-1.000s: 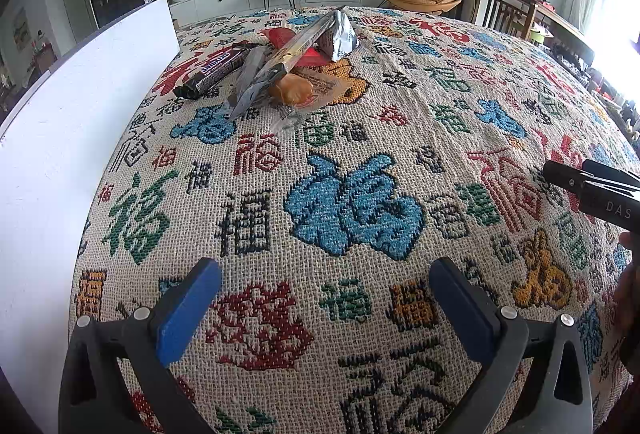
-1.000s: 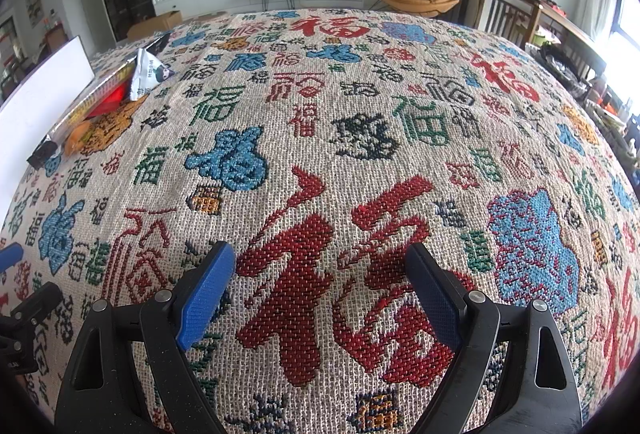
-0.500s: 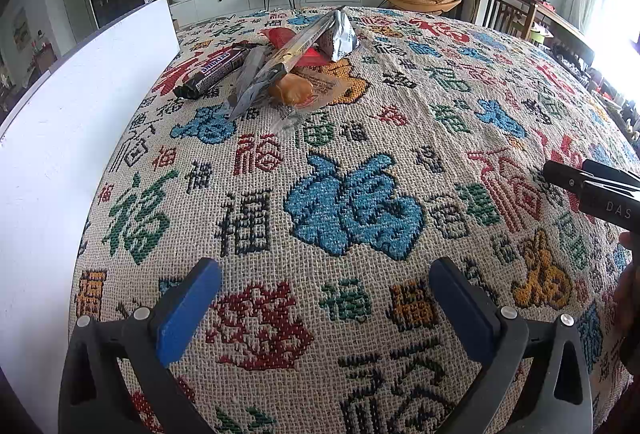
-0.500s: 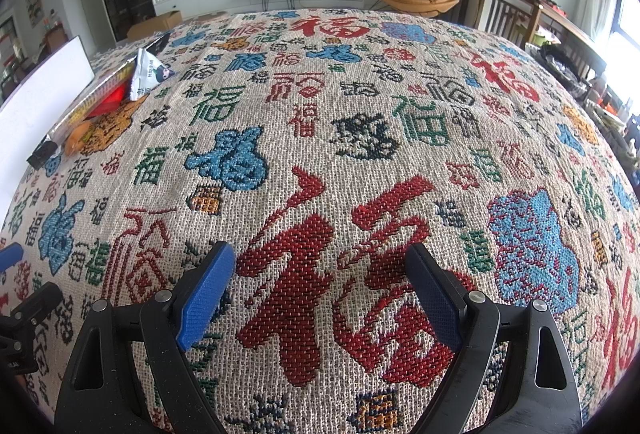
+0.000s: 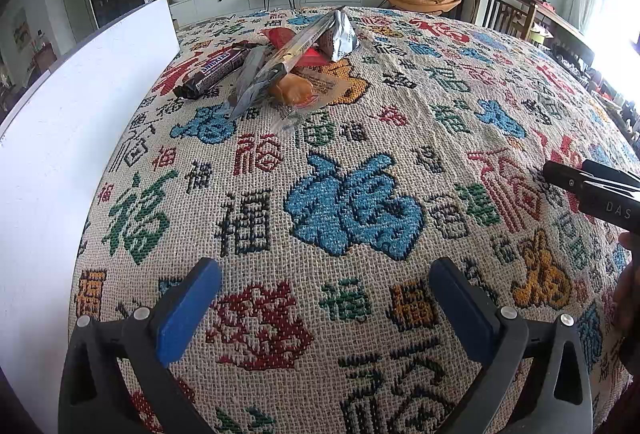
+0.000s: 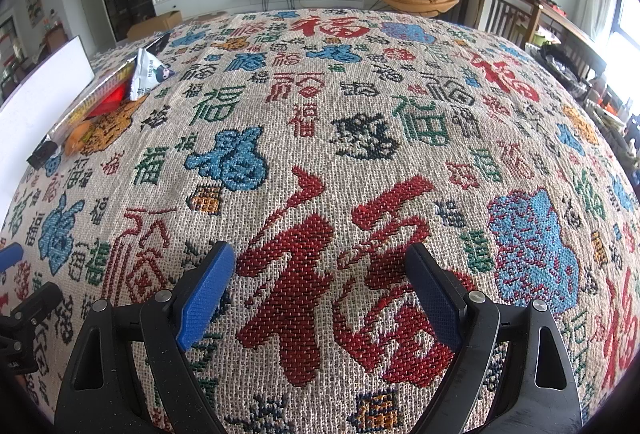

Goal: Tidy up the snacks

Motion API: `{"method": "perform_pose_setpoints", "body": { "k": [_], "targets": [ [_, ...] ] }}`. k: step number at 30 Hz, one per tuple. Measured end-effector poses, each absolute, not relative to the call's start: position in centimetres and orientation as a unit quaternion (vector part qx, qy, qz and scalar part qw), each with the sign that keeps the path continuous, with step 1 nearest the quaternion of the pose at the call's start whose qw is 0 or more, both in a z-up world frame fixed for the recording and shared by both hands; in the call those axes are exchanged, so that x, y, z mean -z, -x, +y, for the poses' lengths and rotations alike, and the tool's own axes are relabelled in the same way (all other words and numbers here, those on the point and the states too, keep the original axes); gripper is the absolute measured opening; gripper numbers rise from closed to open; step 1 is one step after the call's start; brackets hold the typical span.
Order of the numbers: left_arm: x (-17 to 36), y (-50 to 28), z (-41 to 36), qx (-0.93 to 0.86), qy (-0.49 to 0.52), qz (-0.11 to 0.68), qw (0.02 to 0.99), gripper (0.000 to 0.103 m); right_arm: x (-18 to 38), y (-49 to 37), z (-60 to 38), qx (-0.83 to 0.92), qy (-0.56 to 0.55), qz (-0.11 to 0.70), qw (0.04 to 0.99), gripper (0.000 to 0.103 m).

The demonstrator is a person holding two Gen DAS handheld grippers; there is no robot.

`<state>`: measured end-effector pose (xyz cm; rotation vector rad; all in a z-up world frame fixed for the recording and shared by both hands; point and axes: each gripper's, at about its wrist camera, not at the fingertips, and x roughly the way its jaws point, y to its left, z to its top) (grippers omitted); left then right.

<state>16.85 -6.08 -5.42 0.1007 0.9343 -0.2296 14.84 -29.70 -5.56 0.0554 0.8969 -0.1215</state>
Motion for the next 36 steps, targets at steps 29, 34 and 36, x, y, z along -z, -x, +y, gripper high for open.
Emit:
{"method": "perform_pose_setpoints", "body": {
  "k": [29, 34, 36],
  "targets": [
    [5.41, -16.87, -6.04, 0.11, -0.049, 0.449, 0.885, 0.103, 5.81, -14.96, -29.73, 0.056, -0.03, 0.433, 0.899, 0.091],
    [5.41, -16.89, -5.98, 0.11, -0.049, 0.449, 0.885, 0.103, 5.82, -14.98, -29.73, 0.056, -0.03, 0.433, 0.899, 0.091],
    [5.42, -16.89, -6.0, 0.11, -0.049, 0.449, 0.885, 0.103, 5.82, -14.97, -29.73, 0.056, -0.03, 0.433, 0.899, 0.091]
  ]
}}
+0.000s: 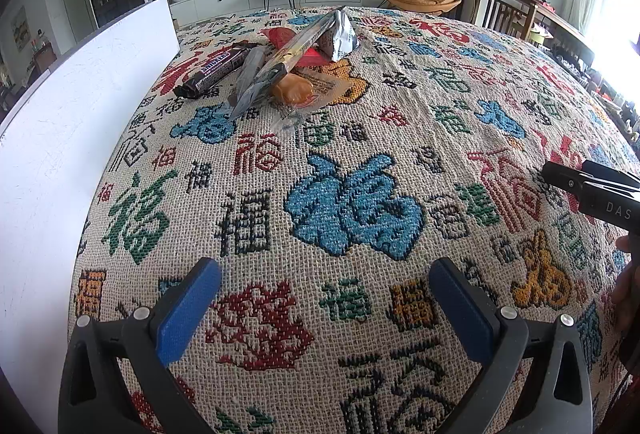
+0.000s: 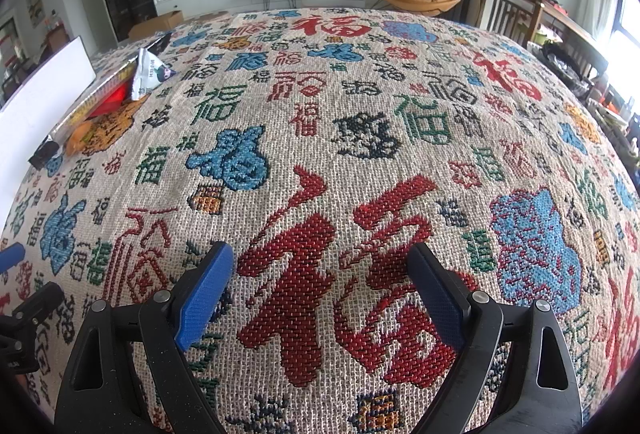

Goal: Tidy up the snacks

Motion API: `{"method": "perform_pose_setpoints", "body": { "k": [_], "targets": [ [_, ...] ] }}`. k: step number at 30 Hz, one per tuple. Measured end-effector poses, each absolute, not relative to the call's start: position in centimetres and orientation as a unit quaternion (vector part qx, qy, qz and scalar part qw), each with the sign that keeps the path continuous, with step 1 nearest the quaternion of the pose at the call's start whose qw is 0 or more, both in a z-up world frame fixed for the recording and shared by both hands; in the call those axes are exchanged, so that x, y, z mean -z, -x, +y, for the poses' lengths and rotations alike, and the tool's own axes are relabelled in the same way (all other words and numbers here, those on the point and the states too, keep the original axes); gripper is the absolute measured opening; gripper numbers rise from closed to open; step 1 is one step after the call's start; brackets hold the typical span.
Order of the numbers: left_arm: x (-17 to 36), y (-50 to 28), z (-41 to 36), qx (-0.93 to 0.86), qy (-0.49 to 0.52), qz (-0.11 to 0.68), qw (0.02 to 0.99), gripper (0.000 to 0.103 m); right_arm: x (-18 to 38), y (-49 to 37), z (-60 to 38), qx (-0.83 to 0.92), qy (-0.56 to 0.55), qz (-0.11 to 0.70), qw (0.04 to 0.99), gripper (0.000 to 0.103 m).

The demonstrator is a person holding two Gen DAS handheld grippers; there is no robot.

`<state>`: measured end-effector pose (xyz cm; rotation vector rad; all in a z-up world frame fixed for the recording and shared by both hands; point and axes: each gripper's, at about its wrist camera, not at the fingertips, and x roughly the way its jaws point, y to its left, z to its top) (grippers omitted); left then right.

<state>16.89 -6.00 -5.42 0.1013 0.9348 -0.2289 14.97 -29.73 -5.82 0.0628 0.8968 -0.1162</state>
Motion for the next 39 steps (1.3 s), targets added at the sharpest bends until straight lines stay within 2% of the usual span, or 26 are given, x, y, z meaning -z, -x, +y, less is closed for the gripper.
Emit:
{"method": "perform_pose_setpoints", "body": {
  "k": [15, 20, 25, 29, 30, 34, 36, 37, 39],
  "targets": [
    [5.3, -16.9, -5.8, 0.114, -0.045, 0.449, 0.885, 0.103, 5.8, -15.0, -29.7, 0.056, -0.03, 0.433, 0.899, 0.091],
    [3.1, -16.8, -4.6, 0.137, -0.016, 0.447, 0.884, 0.102, 5.8, -15.0, -29.7, 0.056, -0.031, 0.433, 0.899, 0.091],
    [-3.4, -22.3, -4.8, 0.158, 0.002, 0.401, 0.902, 0.102, 5.8, -15.0, -29.7, 0.056, -0.031, 0.433, 0.899, 0.091],
    [-3.8, -29.4, -6.9, 0.161, -0.021, 0.443, 0.882, 0.1, 5.8, -15.0, -29.7, 0.056, -0.031, 0.433, 0.899, 0.091],
    [-3.0, -31.0, -7.7, 0.15, -0.04, 0.46, 0.874, 0.097, 5.8, -15.0, -29.7, 0.056, -0.031, 0.433, 0.899, 0.091],
    [0.2, -35.0, -9.0, 0.13, -0.064, 0.518, 0.843, 0.063, 5.8, -15.0, -29.7, 0.056, -0.031, 0.433, 0.899, 0.091],
    [1.1, -35.6, -8.5, 0.133, -0.039, 0.532, 0.835, 0.034, 5.8, -15.0, -29.7, 0.056, -0.031, 0.433, 0.899, 0.091],
    [1.3, -35.7, -8.2, 0.134, -0.031, 0.533, 0.835, 0.013, 5.8, -15.0, -29.7, 0.056, -0.031, 0.433, 0.899, 0.091],
    [0.7, -34.7, -6.6, 0.139, 0.018, 0.517, 0.845, 0.012, 5.8, -15.0, -29.7, 0.056, -0.031, 0.433, 0.899, 0.091]
  ]
}}
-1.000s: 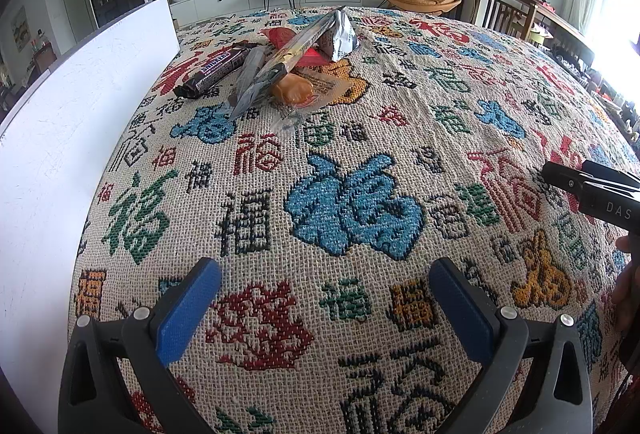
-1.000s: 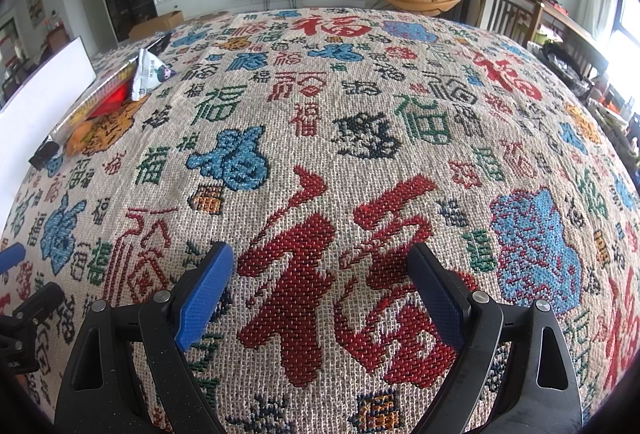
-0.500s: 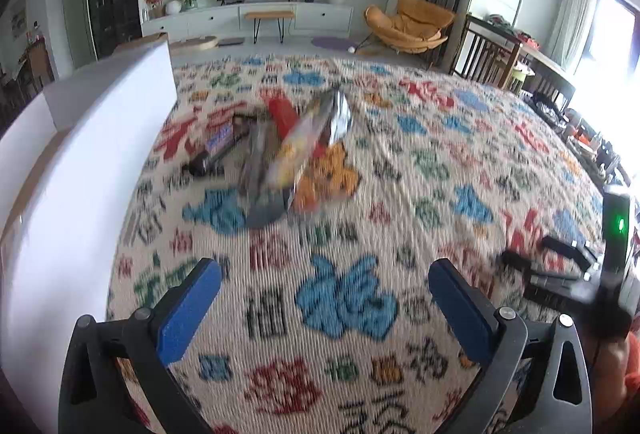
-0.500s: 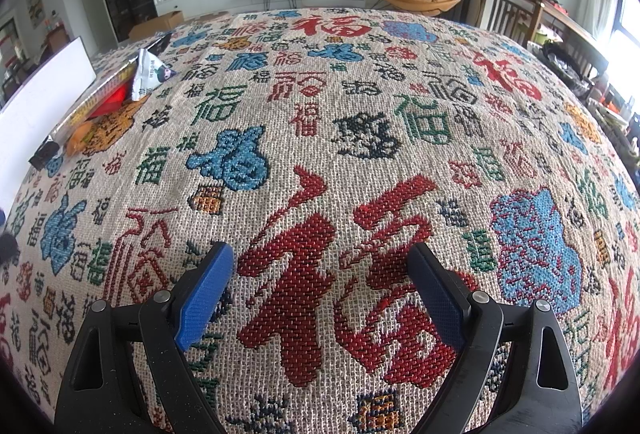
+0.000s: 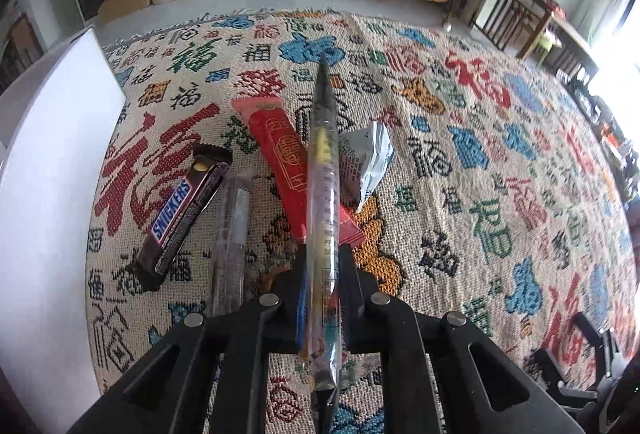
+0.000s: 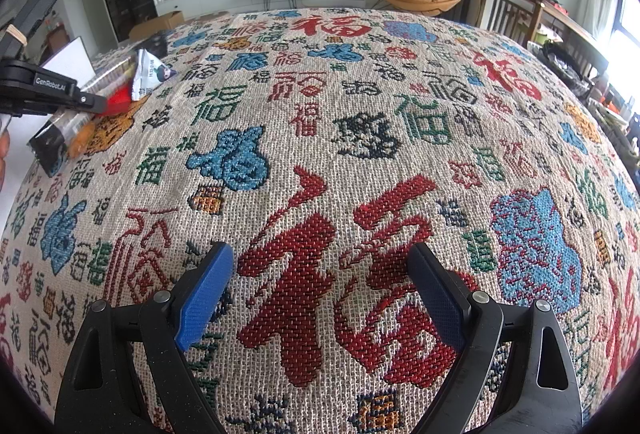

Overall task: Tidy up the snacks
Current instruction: 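Reach the left tool to the clear tube snack and grasp it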

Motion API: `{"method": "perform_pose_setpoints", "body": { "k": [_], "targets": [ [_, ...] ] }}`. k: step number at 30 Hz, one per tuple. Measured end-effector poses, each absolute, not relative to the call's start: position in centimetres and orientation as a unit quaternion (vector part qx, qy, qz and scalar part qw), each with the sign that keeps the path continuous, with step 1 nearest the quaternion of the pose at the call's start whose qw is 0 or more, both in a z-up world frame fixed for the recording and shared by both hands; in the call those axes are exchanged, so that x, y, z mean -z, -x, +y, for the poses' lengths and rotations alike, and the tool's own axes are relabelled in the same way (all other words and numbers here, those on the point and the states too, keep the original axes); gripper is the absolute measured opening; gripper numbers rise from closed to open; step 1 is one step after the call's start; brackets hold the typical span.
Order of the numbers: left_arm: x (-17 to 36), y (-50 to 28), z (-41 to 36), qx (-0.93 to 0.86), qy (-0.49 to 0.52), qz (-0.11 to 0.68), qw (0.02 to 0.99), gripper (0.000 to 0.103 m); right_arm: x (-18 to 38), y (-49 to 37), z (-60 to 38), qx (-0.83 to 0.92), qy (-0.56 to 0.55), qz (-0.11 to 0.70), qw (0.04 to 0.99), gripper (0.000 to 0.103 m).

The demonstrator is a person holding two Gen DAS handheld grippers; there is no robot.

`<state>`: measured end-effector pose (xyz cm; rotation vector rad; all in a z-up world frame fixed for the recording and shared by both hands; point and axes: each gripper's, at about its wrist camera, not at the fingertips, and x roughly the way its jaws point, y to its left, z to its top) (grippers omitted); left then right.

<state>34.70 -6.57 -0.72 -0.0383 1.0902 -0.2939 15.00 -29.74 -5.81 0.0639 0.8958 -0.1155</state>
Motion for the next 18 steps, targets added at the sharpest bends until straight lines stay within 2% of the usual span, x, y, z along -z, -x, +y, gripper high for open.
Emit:
{"method": "perform_pose_setpoints", "body": {
  "k": [3, 6, 14, 15, 16, 17, 18],
  "targets": [
    [-0.6, -31.0, -3.3, 0.147, 0.087, 0.497, 0.85, 0.012, 5.8, -15.0, -29.7, 0.056, -0.031, 0.433, 0.899, 0.091],
    [-1.1, -26.2, -0.7, 0.145, 0.11, 0.498, 0.848, 0.012, 5.8, -15.0, -29.7, 0.056, -0.031, 0.433, 0.899, 0.091],
    [1.5, -15.4, 1.1, 0.112, 0.068, 0.488, 0.863, 0.013, 5.8, -15.0, -29.7, 0.056, -0.031, 0.433, 0.899, 0.092],
    [2.0, -14.9, 0.9, 0.1, 0.053, 0.482, 0.869, 0.016, 5.8, -15.0, -29.7, 0.056, -0.031, 0.433, 0.899, 0.092],
    [2.3, -14.5, 0.7, 0.091, 0.041, 0.48, 0.872, 0.024, 5.9, -15.0, -29.7, 0.056, -0.031, 0.433, 0.899, 0.092],
    [2.7, -14.5, 0.6, 0.082, 0.032, 0.483, 0.871, 0.044, 5.8, -15.0, -29.7, 0.056, -0.031, 0.433, 0.899, 0.091],
    [3.0, -14.6, 0.5, 0.08, 0.028, 0.485, 0.871, 0.056, 5.8, -15.0, -29.7, 0.056, -0.031, 0.433, 0.899, 0.092]
  ]
}}
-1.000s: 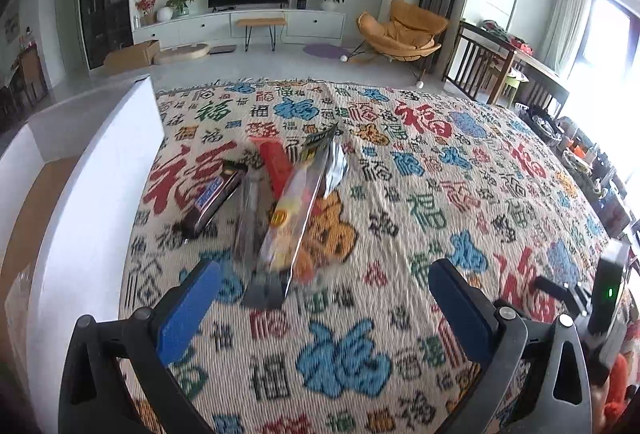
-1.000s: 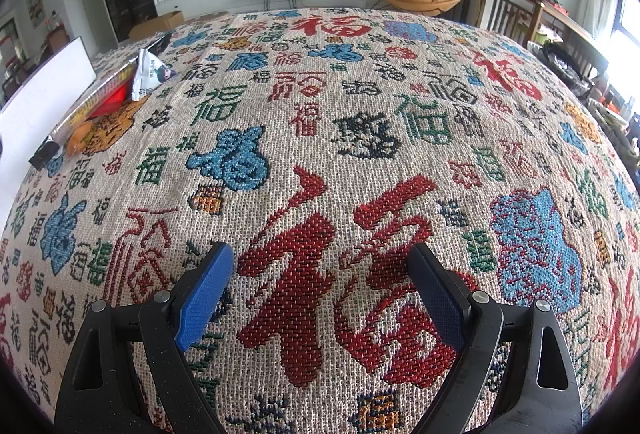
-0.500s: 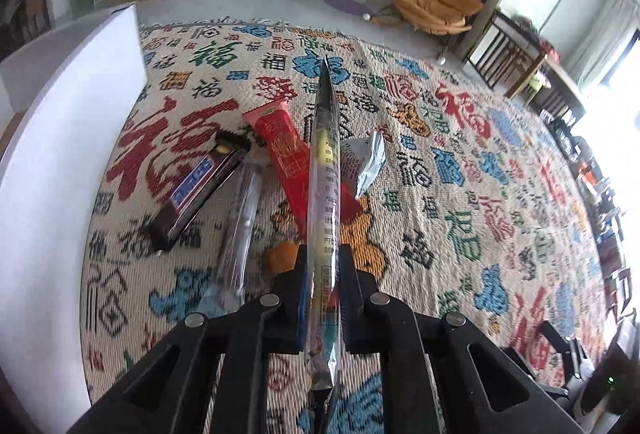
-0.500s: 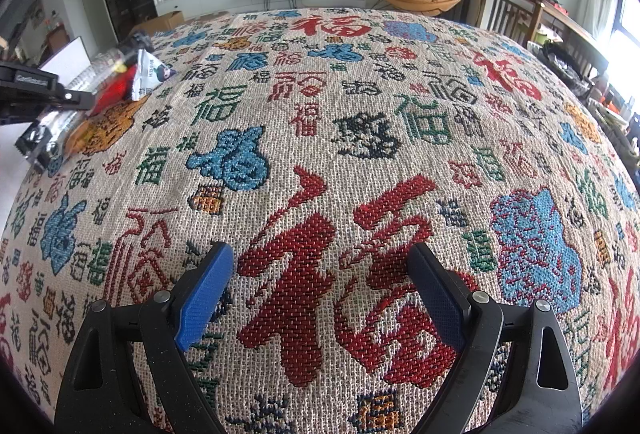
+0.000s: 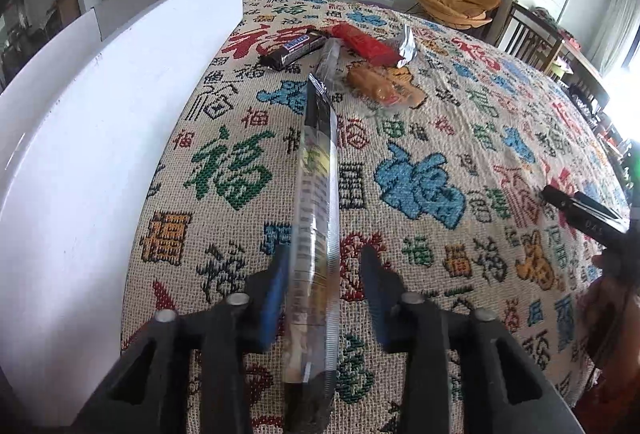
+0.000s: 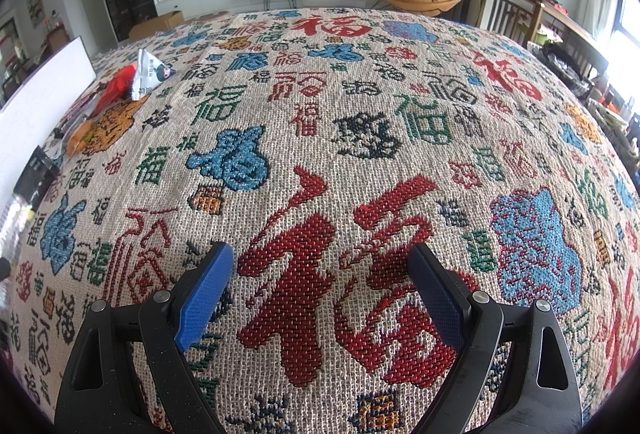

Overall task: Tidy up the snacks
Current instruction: 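Reach the left tool to the clear tube snack and grasp it, then lift the clear tube with the left tool while the right tool reaches toward the orange sausage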

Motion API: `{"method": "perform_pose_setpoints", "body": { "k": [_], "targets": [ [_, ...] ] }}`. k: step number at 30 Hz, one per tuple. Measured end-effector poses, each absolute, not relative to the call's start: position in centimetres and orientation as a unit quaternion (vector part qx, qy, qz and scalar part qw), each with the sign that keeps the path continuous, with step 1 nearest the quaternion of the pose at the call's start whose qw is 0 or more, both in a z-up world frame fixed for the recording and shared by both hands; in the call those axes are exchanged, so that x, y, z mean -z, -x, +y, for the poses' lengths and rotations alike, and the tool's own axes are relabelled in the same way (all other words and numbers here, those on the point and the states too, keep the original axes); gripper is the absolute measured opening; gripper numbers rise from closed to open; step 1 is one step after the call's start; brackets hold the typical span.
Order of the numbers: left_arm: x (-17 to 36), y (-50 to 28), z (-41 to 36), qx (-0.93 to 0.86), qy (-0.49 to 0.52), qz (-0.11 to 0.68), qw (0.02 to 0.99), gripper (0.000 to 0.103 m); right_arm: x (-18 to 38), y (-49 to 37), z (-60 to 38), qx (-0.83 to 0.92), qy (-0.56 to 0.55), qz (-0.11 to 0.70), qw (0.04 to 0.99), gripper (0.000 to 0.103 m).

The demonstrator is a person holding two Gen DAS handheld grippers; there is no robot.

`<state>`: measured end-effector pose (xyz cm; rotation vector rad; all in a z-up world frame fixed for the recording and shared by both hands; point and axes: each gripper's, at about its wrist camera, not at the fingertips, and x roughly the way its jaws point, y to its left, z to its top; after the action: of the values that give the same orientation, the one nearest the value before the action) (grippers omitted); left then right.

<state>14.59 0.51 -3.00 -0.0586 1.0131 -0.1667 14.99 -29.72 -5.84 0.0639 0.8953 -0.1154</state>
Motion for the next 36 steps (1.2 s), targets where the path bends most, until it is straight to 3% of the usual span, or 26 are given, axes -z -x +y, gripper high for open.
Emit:
{"method": "perform_pose_setpoints", "body": {
  "k": [1, 2, 10, 14, 36],
  "targets": [
    [3.2, -14.8, 0.5, 0.078, 0.026, 0.481, 0.873, 0.075, 5.8, -15.0, -29.7, 0.056, -0.031, 0.433, 0.899, 0.092],
    [3.2, -14.8, 0.5, 0.073, 0.023, 0.474, 0.877, 0.081, 5.8, -15.0, -29.7, 0.056, -0.031, 0.432, 0.899, 0.092],
    [4.4, -16.1, 2.4, 0.041, 0.02, 0.463, 0.885, 0.083, 5.8, -15.0, -29.7, 0.056, -0.031, 0.432, 0.899, 0.091],
    [5.0, -16.0, 1.0, 0.049, -0.019, 0.46, 0.886, 0.1, 5.8, -15.0, -29.7, 0.056, -0.031, 0.432, 0.899, 0.091],
    [5.3, -15.9, 1.0, 0.045, -0.014, 0.452, 0.891, 0.103, 6.0, -15.0, -29.7, 0.056, -0.03, 0.433, 0.899, 0.092]
  ]
}}
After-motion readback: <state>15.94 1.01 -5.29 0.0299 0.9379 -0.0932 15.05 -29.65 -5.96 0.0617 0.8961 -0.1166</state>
